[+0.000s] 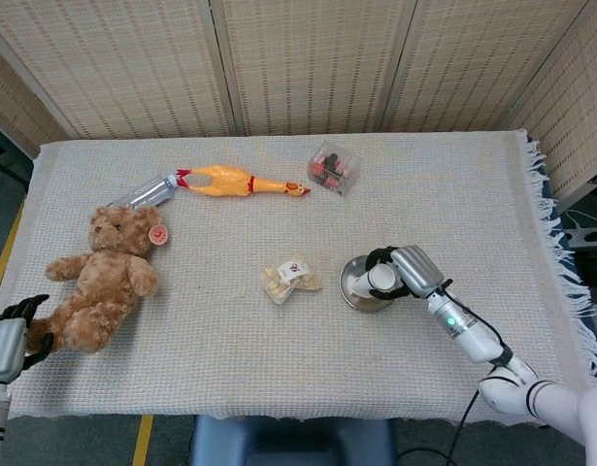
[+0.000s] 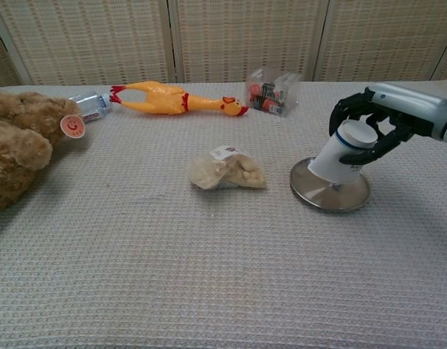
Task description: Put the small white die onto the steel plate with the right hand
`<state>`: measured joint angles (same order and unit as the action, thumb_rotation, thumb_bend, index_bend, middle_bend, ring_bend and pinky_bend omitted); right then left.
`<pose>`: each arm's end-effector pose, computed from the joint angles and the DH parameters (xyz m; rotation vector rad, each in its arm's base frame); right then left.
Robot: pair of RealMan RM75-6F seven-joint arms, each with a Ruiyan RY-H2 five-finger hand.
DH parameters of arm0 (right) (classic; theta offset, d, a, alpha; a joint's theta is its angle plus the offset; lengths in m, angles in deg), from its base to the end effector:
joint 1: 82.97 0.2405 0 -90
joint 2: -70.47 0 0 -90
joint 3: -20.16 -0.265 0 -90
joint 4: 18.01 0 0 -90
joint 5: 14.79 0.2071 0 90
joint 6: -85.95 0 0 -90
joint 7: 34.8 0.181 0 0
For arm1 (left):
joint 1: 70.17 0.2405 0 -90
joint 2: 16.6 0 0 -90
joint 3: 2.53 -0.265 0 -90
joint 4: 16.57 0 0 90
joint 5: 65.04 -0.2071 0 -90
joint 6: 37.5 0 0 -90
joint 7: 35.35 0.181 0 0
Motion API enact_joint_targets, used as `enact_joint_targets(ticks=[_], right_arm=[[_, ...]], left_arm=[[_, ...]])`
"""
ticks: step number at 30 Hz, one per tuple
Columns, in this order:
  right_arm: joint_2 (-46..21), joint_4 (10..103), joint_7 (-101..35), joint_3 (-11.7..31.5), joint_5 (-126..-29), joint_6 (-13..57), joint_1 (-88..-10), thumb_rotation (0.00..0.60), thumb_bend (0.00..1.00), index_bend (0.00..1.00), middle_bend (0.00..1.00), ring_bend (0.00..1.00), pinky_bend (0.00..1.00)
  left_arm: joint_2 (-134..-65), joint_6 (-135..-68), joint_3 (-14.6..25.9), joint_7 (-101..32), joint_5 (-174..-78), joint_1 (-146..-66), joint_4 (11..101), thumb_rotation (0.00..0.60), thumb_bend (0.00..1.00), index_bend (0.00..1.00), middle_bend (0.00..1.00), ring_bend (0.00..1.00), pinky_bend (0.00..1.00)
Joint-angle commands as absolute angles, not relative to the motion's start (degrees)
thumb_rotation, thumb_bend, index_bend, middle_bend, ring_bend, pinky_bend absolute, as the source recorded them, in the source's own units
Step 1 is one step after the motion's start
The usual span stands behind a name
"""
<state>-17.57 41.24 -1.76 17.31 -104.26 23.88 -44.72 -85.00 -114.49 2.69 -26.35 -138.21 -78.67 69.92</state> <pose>-0.2260 -0.3974 0.0130 1.8045 -1.1652 1.2292 -0.3593 0.2461 0.1505 -1.3327 -0.9109 -0.6594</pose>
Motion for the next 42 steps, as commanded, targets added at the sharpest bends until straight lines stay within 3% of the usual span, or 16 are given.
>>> enact_joint_targets(ticks=[1, 5, 10, 13, 17, 19, 29, 33, 35, 38, 42], right_arm=[[-15.34, 42.31, -17.00, 16.64, -100.03, 21.55, -49.13, 0.600, 0.09, 0.54, 0.49, 0.46, 0.74], [-13.29, 48.67, -29.39, 15.94, -94.71, 20.44, -52.91, 0.600, 0.09, 0.54, 0.49, 0.46, 0.74], [-12.97, 48.77, -29.65, 16.84, -94.27, 18.65, -55.88, 0.600, 0.09, 0.52, 0.49, 0.46, 0.74], [-13.48, 46.83, -29.50, 17.51, -95.43, 17.63, -56.77, 0.600, 0.09, 0.45, 0.49, 0.40, 0.73], [-14.33, 44.25, -27.72, 18.20, -97.19, 17.35, -57.06, 0.600, 0.09, 0.29, 0.40, 0.29, 0.64], [-14.88, 43.19, -26.28, 18.13, -97.84, 16.93, -57.11, 0.600, 0.09, 0.26, 0.37, 0.26, 0.62], [-18.43, 35.44, -17.75, 18.36, -101.39, 14.63, -57.23, 0.600, 0.09, 0.23, 0.30, 0.15, 0.52], [-18.08, 35.03, -16.90, 18.49, -102.04, 14.03, -57.52, 0.600, 0.09, 0.18, 0.22, 0.07, 0.42], [-17.32, 35.70, -17.04, 18.35, -102.63, 11.95, -58.18, 0.600, 0.09, 0.14, 0.16, 0.01, 0.34], [-14.43, 39.03, -19.30, 18.32, -103.59, 7.08, -60.33, 0.600, 0.09, 0.09, 0.12, 0.00, 0.26], [-9.38, 47.05, -25.47, 17.63, -103.27, -1.45, -65.38, 0.600, 0.09, 0.08, 0.11, 0.00, 0.21]], left_arm=[[-84.93, -114.52, 2.63, -26.30, -138.33, -78.66, 70.06, 0.600, 0.40, 0.19, 0.22, 0.25, 0.40], [-84.98, -114.45, 2.57, -25.92, -138.27, -78.70, 70.16, 0.600, 0.40, 0.19, 0.21, 0.25, 0.40], [-84.94, -114.47, 2.60, -25.54, -138.03, -78.68, 70.41, 0.600, 0.40, 0.19, 0.22, 0.25, 0.40], [-85.00, -114.21, 2.58, -25.46, -137.80, -78.74, 70.31, 0.600, 0.40, 0.19, 0.21, 0.25, 0.40], [-84.86, -113.96, 2.50, -25.16, -137.65, -78.80, 70.52, 0.600, 0.40, 0.19, 0.22, 0.25, 0.40], [-84.77, -114.13, 2.49, -25.07, -137.71, -78.75, 70.72, 0.600, 0.40, 0.19, 0.22, 0.25, 0.40], [-84.73, -113.99, 2.54, -25.00, -137.42, -78.78, 70.75, 0.600, 0.40, 0.19, 0.22, 0.25, 0.40], [-84.81, -114.01, 2.53, -24.95, -137.44, -78.81, 70.69, 0.600, 0.40, 0.19, 0.22, 0.25, 0.40], [-84.80, -113.87, 2.48, -24.89, -137.40, -78.84, 70.68, 0.600, 0.40, 0.19, 0.22, 0.25, 0.40], [-84.74, -113.94, 2.44, -24.80, -137.45, -78.83, 70.79, 0.600, 0.40, 0.19, 0.22, 0.25, 0.40], [-84.63, -114.66, 2.29, -24.51, -138.27, -78.74, 71.11, 0.600, 0.40, 0.19, 0.21, 0.25, 0.40]])
